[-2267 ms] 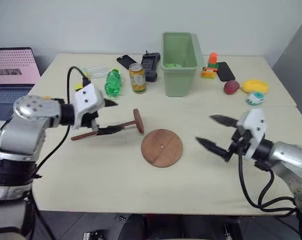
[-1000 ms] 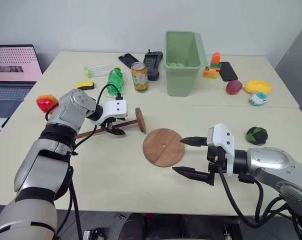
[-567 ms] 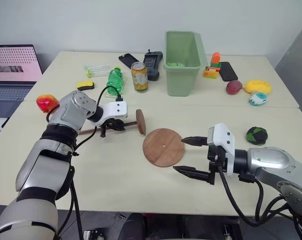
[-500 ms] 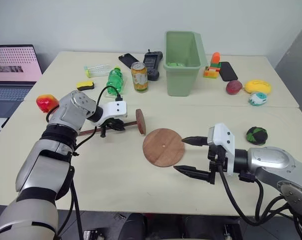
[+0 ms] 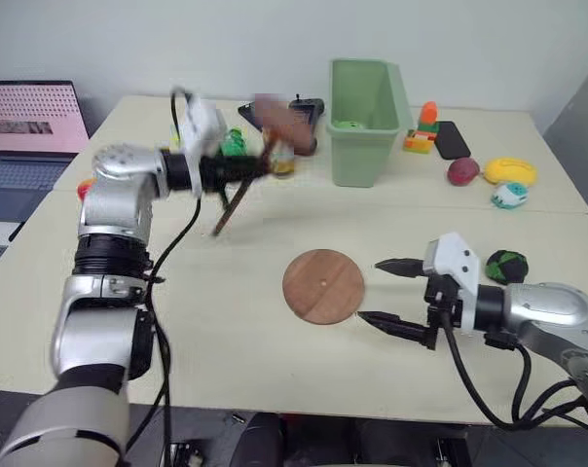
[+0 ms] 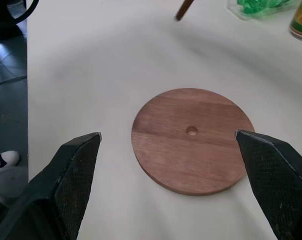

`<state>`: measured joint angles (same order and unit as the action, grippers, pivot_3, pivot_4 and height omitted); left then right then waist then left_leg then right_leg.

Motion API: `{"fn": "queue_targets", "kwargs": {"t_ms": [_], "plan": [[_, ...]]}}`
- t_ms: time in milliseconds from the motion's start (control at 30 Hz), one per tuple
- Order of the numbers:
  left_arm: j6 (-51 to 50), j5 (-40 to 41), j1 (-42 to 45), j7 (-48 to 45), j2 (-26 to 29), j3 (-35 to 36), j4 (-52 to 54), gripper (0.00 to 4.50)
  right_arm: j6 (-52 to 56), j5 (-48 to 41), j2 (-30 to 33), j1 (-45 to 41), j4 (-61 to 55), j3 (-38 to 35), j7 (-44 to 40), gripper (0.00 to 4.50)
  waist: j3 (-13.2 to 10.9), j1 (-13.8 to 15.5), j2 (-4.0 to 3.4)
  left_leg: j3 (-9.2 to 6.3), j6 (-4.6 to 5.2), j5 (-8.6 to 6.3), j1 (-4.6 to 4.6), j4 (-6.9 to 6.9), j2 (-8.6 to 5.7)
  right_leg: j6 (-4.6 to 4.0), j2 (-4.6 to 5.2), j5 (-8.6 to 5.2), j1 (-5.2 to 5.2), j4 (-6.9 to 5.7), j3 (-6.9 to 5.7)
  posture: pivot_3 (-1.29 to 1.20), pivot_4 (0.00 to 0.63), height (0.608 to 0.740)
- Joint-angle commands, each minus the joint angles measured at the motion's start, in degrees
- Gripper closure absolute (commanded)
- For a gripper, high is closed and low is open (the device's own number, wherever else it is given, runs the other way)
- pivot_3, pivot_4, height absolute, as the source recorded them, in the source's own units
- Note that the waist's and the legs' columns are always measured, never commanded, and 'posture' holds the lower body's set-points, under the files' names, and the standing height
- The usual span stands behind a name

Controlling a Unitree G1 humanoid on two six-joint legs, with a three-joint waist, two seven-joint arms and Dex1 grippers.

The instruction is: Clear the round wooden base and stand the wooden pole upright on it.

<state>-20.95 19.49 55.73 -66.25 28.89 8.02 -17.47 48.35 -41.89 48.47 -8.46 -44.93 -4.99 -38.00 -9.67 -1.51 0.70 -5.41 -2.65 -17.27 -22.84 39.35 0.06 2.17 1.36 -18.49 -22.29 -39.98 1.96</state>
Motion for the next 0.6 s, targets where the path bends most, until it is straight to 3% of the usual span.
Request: {"fn": "queue_targets", "kwargs": {"t_ms": [33,167,333,600], "plan": [[-5.96,6.38,-4.79,6.88,-4.64,0.69,12.88,4.24,-7.97,5.13,0.03,4.01,-2.42,-2.14,-1.24,0.00,0.01,-0.06,0.01,-0.02,0.01,0.00,0.02,0.01,-0.02,0.01,0.00,0.00,0.03,-0.01,-0.01,0.00,0.150,0.740],[-7.54,9.17,-9.97,12.44,-9.26,-0.27,21.36,4.24,-13.54,9.85,-1.04,8.06,-3.10,0.22,-1.15,0.00,0.00,-0.31,0.01,-0.03,0.07,-0.03,0.09,0.26,-0.19,0.00,-0.11,0.00,0.03,-0.33,0.03,0.00,0.150,0.740],[-7.65,11.17,-18.21,20.22,-16.04,-1.83,28.47,4.24,-11.42,8.94,-5.56,8.91,-2.52,2.65,2.42,0.00,0.01,-0.23,0.02,-0.03,0.04,-0.02,0.15,0.34,-0.11,0.00,-0.09,0.00,0.08,-0.40,0.09,0.00,0.150,0.740],[-5.12,10.65,-23.29,20.62,-16.76,-5.47,30.19,4.24,-8.77,8.86,-7.04,6.31,-2.16,5.44,3.77,0.00,0.01,-0.10,0.02,-0.01,0.06,-0.03,0.18,0.36,-0.27,0.00,-0.07,0.00,0.10,-0.42,0.11,0.00,0.150,0.740]]}}
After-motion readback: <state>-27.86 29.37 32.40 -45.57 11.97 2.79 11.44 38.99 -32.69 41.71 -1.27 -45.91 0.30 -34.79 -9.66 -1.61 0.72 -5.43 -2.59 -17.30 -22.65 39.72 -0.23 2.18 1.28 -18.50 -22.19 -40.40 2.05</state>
